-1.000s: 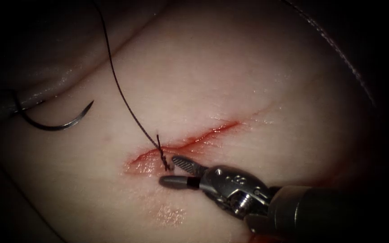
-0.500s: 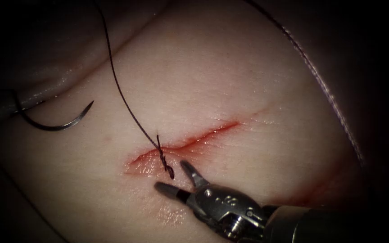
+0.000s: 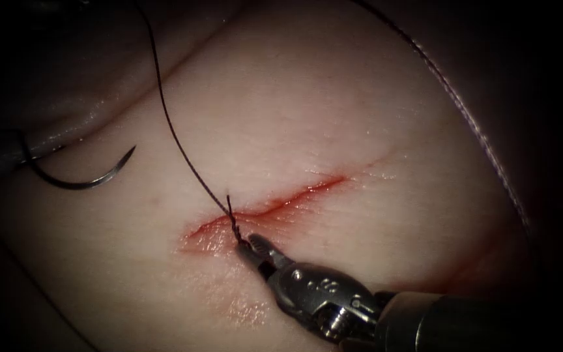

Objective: Wound Closure

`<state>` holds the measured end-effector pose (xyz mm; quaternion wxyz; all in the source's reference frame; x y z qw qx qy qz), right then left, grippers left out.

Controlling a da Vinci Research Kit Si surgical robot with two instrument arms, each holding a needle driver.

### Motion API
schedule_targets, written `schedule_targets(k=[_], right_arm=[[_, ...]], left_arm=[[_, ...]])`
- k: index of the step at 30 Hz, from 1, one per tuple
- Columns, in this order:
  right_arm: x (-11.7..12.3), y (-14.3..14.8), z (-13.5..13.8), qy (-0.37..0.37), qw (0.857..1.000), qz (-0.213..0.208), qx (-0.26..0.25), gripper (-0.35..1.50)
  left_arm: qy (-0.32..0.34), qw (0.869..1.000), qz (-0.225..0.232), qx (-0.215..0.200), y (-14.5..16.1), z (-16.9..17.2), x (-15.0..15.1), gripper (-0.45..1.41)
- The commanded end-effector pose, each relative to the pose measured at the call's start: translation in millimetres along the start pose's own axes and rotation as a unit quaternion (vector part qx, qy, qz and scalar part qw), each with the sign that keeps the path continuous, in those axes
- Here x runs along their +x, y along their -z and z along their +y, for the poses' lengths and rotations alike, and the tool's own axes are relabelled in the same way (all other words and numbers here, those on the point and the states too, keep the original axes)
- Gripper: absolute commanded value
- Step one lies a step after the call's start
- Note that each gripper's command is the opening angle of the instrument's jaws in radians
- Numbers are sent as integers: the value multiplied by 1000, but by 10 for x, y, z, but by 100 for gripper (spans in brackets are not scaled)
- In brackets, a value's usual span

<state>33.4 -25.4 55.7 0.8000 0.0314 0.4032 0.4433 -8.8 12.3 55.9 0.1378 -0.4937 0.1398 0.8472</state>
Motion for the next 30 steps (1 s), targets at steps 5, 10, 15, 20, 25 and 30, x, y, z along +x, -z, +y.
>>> schedule_targets(k=[5, 10, 15, 20, 25, 30], right_arm=[[-9, -7, -7, -3, 1000, -16, 3, -35], [-8, -2, -8, 25, 999, -18, 11, -35], [-8, 15, -6, 84, 996, 5, 35, -35], [-15, 35, -7, 97, 994, 6, 50, -35], [-21, 48, -9, 105, 993, 8, 61, -35], [-24, 53, -14, 120, 989, 10, 80, -35]], left_arm=[[-1, 1000, 0, -1, -7, 4, -3, -45], [-1, 1000, -1, -2, -7, 3, -3, -45], [-1, 1000, -1, -2, -7, 3, -3, -45], [-1, 1000, -1, -3, -8, 2, -4, -45], [-1, 1000, 0, -3, -10, 1, -4, -45], [-1, 1000, 0, -3, -10, 0, -5, -45]])
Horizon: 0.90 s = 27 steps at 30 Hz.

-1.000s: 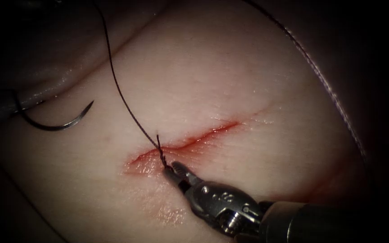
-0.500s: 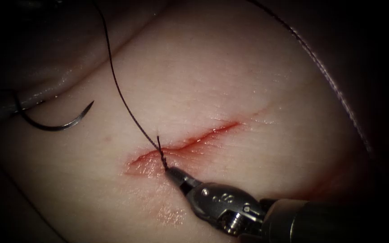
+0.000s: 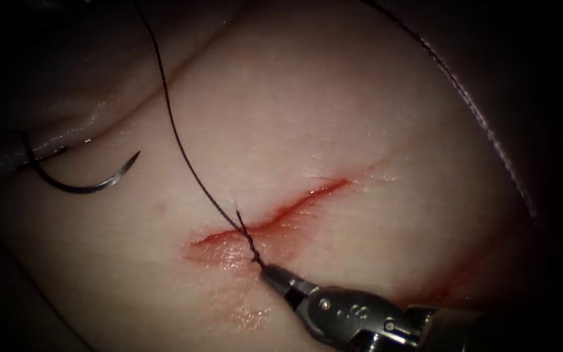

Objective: Wound Closure

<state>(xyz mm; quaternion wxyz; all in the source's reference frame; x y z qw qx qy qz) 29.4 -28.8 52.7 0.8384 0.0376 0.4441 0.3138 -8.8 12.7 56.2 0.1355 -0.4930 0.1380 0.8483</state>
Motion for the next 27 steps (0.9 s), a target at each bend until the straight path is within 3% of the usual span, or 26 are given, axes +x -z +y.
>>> schedule_targets(k=[1, 14, 19, 24, 25, 27], right_arm=[[-6, -5, -12, 10, 1000, 2, 13, -35], [-17, 4, -33, 106, 989, 12, 106, -35], [-19, 1, -32, 117, 986, 13, 117, -35], [-16, -4, -29, 137, 982, 41, 120, -35], [-15, -6, -27, 135, 983, 50, 116, 14], [-12, -10, -25, 122, 984, 72, 108, 94]], left_arm=[[0, 1000, 1, -1, -7, 2, -3, -45], [1, 1000, 2, -4, -10, -8, -7, -45], [1, 1000, 2, -4, -11, -8, -7, -45], [1, 1000, 1, -4, -11, -7, -6, -45], [1, 1000, 1, -3, -11, -7, -6, -45], [1, 1000, 1, -3, -12, -7, -6, -45]])
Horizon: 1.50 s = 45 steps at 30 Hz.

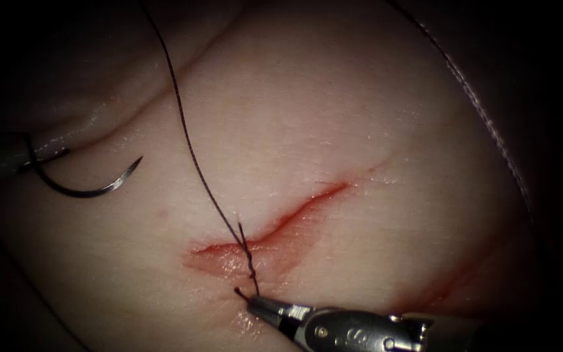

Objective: Wound Closure

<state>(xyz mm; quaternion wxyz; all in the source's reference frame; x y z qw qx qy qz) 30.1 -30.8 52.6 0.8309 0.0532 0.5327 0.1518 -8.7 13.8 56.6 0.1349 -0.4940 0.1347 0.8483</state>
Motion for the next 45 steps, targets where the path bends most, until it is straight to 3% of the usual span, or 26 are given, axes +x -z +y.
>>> schedule_targets(k=[1, 2, 5, 12, 14, 15, 16, 17, 18, 19, 21, 25, 26, 31, 34, 36, 37, 38, 45], right_arm=[[-3, -12, 0, -20, 999, 18, -16, 121], [-3, -12, 0, -20, 999, 18, -16, 121], [-2, -16, 3, -38, 998, 21, -43, 146], [-5, -12, 9, -45, 996, 46, -68, 148], [-5, -8, 11, -25, 996, 46, -69, 125], [-4, -6, 14, 9, 997, 45, -66, 96], [-1, -4, 18, 30, 997, 52, -49, 32], [2, -2, 23, 30, 997, 54, -45, -15], [5, 0, 28, 27, 997, 54, -43, -22], [11, 2, 38, 29, 997, 55, -39, -20], [18, 4, 51, 46, 997, 59, -32, 2], [28, 5, 70, 35, 997, 59, -30, 2], [30, 3, 75, 18, 998, 55, -30, 22], [29, -3, 79, -15, 999, 39, -25, 37], [29, -10, 83, -25, 999, 35, -25, 66], [30, -15, 87, -35, 998, 41, -14, 47], [30, -17, 89, -35, 998, 45, -6, 22], [30, -19, 91, -35, 998, 48, -1, -23], [29, -45, 114, -29, 997, 62, 22, -35]], left_arm=[[0, 1000, 0, 0, -8, 3, -2, -45], [0, 1000, 0, 0, -8, 3, -2, -45], [1, 1000, -1, 1, -9, 3, -1, -45], [8, 1000, 0, 5, -12, -1, 2, -45], [5, 1000, 2, 9, -12, -3, 5, -45], [7, 1000, 4, 12, -13, -3, 6, -45], [9, 1000, 8, 14, -12, -2, 8, -45], [10, 1000, 17, 11, -12, -1, 10, -45], [11, 999, 30, 7, -12, 2, 13, -45], [14, 999, 47, 0, -11, 6, 17, -45], [28, 997, 66, -12, -11, 14, 24, -45], [50, 990, 119, -49, -11, 40, 40, -45], [57, 986, 138, -79, -12, 56, 48, -45], [75, 978, 154, -118, -13, 89, 60, -45], [85, 973, 159, -143, -14, 114, 66, -45], [91, 972, 155, -154, -14, 130, 68, -45], [91, 971, 153, -158, -14, 136, 69, -45], [93, 971, 148, -164, -14, 145, 69, -45], [92, 972, 127, -174, -7, 171, 65, -45]])
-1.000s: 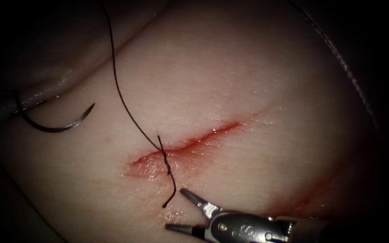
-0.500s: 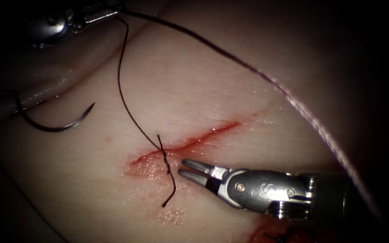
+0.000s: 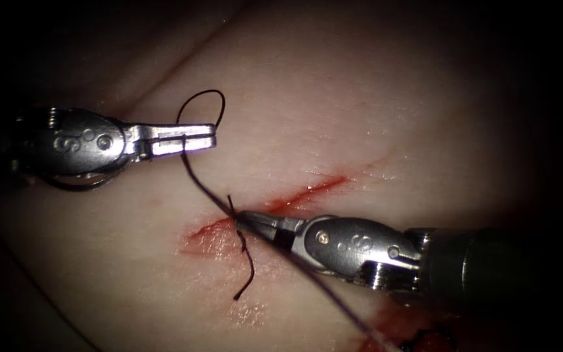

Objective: Wound Closure

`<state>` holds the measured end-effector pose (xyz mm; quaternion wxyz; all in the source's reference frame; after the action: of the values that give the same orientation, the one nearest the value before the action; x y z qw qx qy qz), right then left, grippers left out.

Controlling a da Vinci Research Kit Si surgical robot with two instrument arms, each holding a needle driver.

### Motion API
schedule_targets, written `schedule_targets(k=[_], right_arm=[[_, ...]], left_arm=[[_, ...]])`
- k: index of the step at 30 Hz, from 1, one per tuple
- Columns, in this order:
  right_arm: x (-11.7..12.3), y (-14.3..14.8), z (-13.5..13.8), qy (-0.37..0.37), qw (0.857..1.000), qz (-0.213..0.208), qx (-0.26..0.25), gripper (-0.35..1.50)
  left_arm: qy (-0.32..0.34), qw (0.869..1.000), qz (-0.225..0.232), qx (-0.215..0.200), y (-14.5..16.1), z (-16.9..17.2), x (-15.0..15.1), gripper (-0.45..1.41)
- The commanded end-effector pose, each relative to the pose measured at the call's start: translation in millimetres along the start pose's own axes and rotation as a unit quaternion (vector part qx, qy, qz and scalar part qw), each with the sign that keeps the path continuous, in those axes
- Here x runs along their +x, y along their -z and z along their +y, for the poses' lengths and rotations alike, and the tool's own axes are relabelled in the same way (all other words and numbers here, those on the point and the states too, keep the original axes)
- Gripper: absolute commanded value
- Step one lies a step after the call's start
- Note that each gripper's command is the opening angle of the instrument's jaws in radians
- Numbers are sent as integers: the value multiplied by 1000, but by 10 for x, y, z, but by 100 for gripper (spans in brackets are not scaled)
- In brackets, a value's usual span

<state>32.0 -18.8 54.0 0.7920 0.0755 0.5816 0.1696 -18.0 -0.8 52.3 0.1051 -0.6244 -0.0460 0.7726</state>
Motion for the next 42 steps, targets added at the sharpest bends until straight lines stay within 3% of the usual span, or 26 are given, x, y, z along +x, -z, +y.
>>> schedule_targets(k=[1, 5, 20, 28, 34, 40, 42], right_arm=[[-5, -17, 5, 2, 1000, 5, 9, -35], [-12, -40, 19, 16, 999, 22, 43, -35], [-16, -97, 60, -49, 992, 93, 73, -35], [-8, -96, 65, -73, 985, 124, 96, -35], [2, -82, 71, -97, 971, 170, 134, -35], [3, -70, 73, -104, 960, 199, 167, -35], [1, -63, 70, -100, 952, 209, 200, -35]], left_arm=[[2, 1000, -1, 1, -5, 5, -5, -45], [14, 1000, -1, 3, -4, 23, -7, -45], [49, 999, -20, -13, -10, 66, -28, -45], [40, 997, -61, -10, -9, 61, -63, -45], [36, 996, -77, -9, -12, 59, -89, -45], [35, 996, -77, -9, -11, 59, -90, -45], [36, 996, -77, -10, -10, 57, -88, -45]])
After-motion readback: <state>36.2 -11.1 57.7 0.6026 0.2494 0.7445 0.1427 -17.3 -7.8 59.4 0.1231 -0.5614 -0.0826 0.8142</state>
